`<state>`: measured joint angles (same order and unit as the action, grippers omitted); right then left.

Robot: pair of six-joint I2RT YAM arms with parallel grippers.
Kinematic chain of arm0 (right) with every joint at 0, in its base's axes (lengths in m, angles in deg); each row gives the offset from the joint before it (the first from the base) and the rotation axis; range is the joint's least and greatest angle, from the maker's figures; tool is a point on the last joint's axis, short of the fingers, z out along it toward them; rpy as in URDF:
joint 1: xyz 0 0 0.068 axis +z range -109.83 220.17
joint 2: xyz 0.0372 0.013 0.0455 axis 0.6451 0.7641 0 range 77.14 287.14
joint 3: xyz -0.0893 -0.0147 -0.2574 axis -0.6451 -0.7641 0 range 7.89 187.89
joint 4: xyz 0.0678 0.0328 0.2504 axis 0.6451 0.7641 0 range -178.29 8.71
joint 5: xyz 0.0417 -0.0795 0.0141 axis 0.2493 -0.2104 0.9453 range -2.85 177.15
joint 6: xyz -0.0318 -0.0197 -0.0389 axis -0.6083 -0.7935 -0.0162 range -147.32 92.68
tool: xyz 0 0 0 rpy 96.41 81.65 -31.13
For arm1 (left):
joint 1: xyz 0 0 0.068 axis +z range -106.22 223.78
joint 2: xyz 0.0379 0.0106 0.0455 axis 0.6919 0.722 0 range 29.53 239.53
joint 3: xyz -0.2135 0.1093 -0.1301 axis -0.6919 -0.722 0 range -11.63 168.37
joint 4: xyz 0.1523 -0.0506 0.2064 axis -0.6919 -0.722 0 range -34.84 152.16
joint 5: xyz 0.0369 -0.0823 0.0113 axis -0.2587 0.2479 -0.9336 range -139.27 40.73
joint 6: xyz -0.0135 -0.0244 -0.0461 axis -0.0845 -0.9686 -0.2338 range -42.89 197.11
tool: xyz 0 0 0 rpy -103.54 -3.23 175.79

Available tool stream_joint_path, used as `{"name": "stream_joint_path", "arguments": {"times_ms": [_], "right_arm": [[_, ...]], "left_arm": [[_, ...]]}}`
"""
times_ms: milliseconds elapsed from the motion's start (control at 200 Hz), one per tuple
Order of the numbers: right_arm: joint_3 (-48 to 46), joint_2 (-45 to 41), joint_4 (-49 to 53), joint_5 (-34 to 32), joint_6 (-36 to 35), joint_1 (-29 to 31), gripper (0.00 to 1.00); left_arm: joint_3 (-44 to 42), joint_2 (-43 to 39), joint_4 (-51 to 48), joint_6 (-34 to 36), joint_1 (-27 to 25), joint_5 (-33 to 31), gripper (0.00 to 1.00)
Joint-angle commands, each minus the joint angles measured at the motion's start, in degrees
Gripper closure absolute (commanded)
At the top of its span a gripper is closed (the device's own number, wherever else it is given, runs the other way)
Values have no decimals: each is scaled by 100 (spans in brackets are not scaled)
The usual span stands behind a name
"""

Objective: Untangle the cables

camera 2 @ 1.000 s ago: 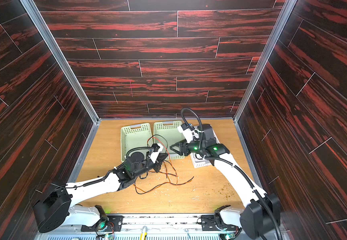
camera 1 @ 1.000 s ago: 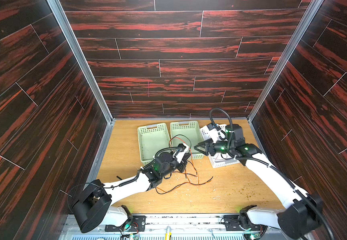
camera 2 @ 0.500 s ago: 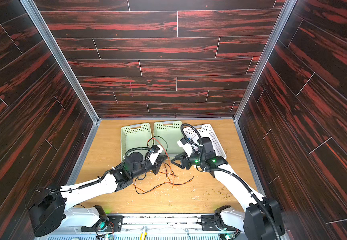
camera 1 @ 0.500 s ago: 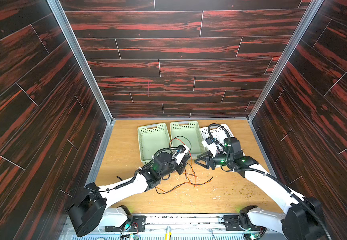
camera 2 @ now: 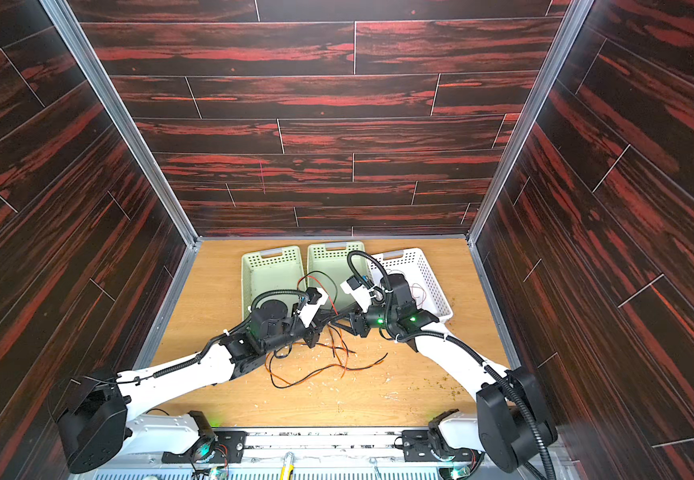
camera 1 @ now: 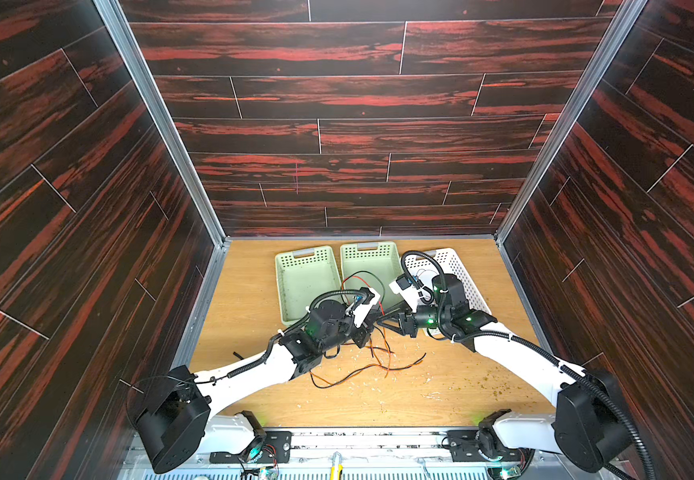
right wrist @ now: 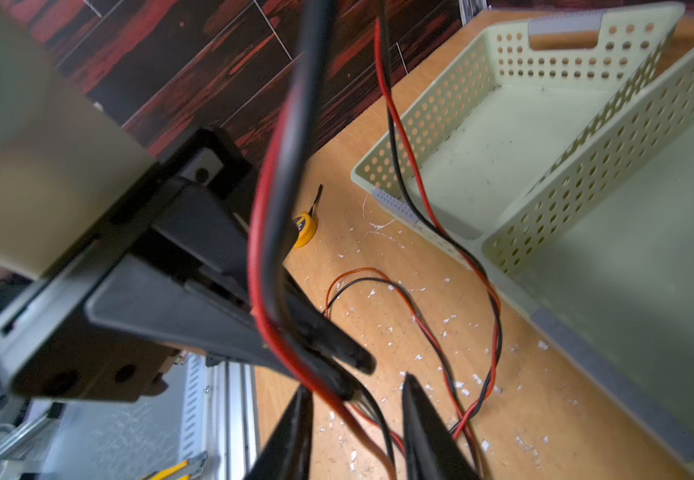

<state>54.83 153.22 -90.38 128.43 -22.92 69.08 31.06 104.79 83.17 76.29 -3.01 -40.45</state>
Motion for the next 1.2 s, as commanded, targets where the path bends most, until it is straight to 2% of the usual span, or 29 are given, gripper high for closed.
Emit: {"name": "stream_joint_path", "arguments": {"times_ms": [0, 105, 225, 351, 536, 651, 741, 857, 1057, 1197], "right_arm": [[-81, 112, -246, -118, -41, 19, 73], [-89, 6, -255, -256, -25, 14, 85], [74, -96, 34, -423, -34, 5, 92], [327, -233, 245, -346, 244, -163, 95], [405, -510, -37, 139, 1126, -874, 100], [583, -716, 39, 232, 1284, -1163, 100], [760, -825, 229, 232, 1247, -1304, 100], [890, -1003, 438, 225, 1150, -1493, 100], [1035, -1290, 934, 127, 896, -1926, 100], [1115, -1392, 1137, 116, 867, -2269, 100]], "left_arm": [[217, -117, -155, 97, -41, 198, 100], [247, -126, -261, 156, -37, 204, 100], [327, -189, -493, 246, -40, 315, 100], [626, -383, -1287, 377, -40, 374, 100], [1080, -753, -2423, 566, -30, 490, 100], [1347, -909, -2989, 676, -28, 577, 100], [1449, -1032, -3209, 757, -8, 391, 100], [1452, -1233, -3222, 772, 169, 112, 100], [1456, -1590, -3247, 738, 669, 39, 100], [1557, -1712, -3417, 893, 803, -134, 100]]}}
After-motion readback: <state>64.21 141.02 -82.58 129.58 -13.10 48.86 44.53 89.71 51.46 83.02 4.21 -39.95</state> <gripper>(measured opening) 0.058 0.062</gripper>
